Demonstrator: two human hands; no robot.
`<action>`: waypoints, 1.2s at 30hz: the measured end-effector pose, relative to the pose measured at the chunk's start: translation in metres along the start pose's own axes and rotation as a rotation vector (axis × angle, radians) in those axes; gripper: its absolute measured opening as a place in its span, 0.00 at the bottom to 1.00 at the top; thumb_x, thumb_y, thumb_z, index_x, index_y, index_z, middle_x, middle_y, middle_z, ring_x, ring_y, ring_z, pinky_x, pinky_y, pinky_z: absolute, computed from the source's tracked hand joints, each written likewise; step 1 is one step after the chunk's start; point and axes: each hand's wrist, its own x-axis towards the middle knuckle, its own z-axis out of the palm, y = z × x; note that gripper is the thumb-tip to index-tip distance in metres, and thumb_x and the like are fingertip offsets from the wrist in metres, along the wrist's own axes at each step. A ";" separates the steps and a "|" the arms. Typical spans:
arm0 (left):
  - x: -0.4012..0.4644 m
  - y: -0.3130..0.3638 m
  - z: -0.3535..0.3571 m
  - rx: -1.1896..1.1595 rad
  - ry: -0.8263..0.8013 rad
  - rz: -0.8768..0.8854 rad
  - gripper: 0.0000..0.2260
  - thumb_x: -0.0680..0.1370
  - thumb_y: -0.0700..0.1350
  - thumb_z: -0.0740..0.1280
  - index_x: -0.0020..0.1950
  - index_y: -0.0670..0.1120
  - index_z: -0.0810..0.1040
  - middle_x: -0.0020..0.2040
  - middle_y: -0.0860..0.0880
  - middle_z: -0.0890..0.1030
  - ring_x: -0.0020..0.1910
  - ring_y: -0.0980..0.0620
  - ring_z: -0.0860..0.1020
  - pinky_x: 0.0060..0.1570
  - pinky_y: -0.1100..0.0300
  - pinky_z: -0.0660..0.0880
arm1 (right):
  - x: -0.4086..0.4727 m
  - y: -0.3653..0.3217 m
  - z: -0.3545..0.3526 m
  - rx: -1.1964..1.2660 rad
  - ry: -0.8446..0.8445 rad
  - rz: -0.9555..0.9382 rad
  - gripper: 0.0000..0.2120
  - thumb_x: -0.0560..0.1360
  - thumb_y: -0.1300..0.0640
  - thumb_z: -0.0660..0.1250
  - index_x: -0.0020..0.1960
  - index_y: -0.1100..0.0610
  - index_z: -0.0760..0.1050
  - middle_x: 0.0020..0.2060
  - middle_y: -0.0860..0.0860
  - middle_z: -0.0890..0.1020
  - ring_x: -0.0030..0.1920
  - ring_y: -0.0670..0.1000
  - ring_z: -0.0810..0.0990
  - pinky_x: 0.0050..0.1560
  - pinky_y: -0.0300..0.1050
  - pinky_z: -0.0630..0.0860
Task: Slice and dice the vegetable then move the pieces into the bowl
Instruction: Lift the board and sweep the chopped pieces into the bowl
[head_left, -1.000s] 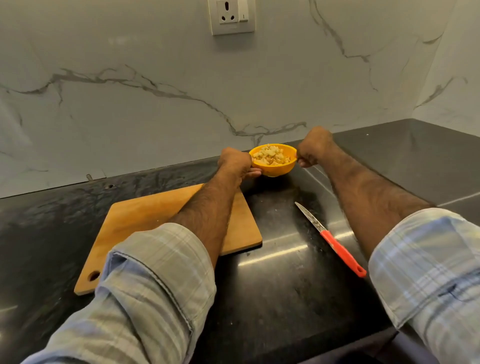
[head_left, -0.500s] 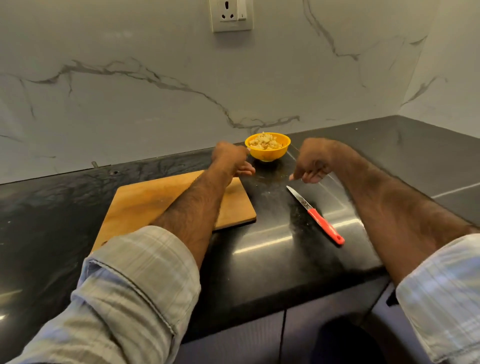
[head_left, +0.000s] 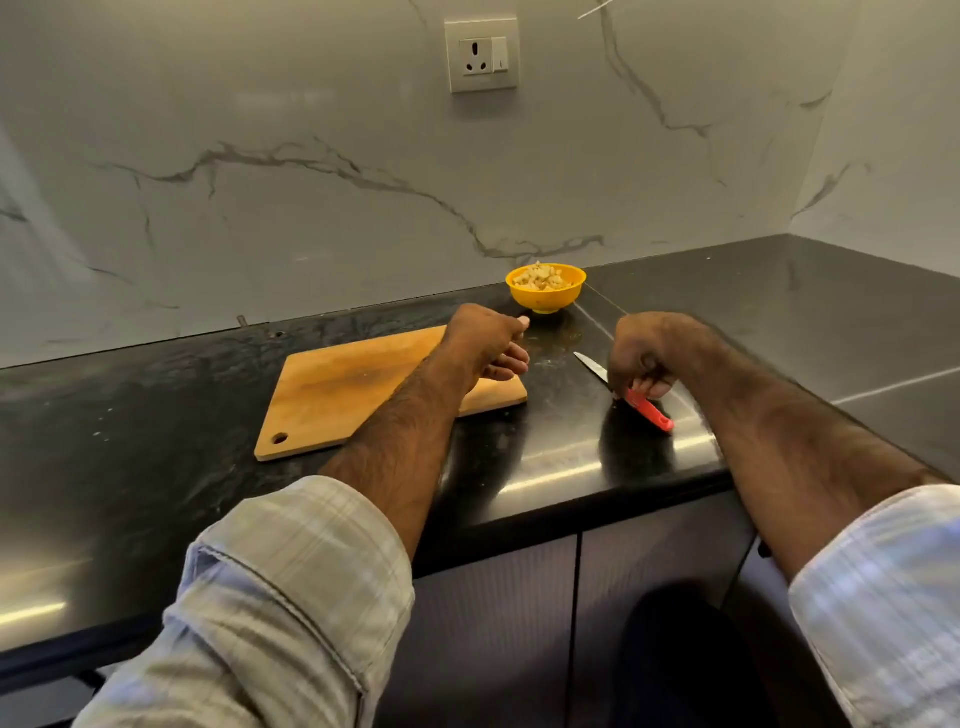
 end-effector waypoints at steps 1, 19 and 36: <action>0.000 -0.001 -0.004 -0.002 0.009 0.001 0.15 0.86 0.50 0.67 0.59 0.38 0.80 0.46 0.40 0.86 0.35 0.49 0.85 0.31 0.59 0.78 | -0.003 -0.003 0.002 0.010 0.028 -0.011 0.06 0.74 0.63 0.74 0.48 0.66 0.81 0.32 0.57 0.78 0.33 0.54 0.75 0.43 0.49 0.81; 0.025 -0.057 -0.115 0.140 0.311 0.005 0.11 0.84 0.49 0.70 0.55 0.41 0.82 0.42 0.43 0.87 0.34 0.48 0.87 0.33 0.56 0.83 | 0.032 -0.148 0.026 0.521 0.158 -0.315 0.02 0.74 0.68 0.73 0.44 0.68 0.81 0.40 0.65 0.87 0.35 0.59 0.87 0.45 0.56 0.87; -0.011 -0.091 -0.195 0.898 0.701 -0.283 0.17 0.80 0.51 0.67 0.65 0.45 0.79 0.60 0.44 0.82 0.59 0.41 0.81 0.51 0.49 0.77 | 0.045 -0.140 0.029 0.302 0.276 -0.201 0.11 0.76 0.56 0.78 0.47 0.65 0.81 0.36 0.59 0.85 0.32 0.55 0.82 0.44 0.51 0.86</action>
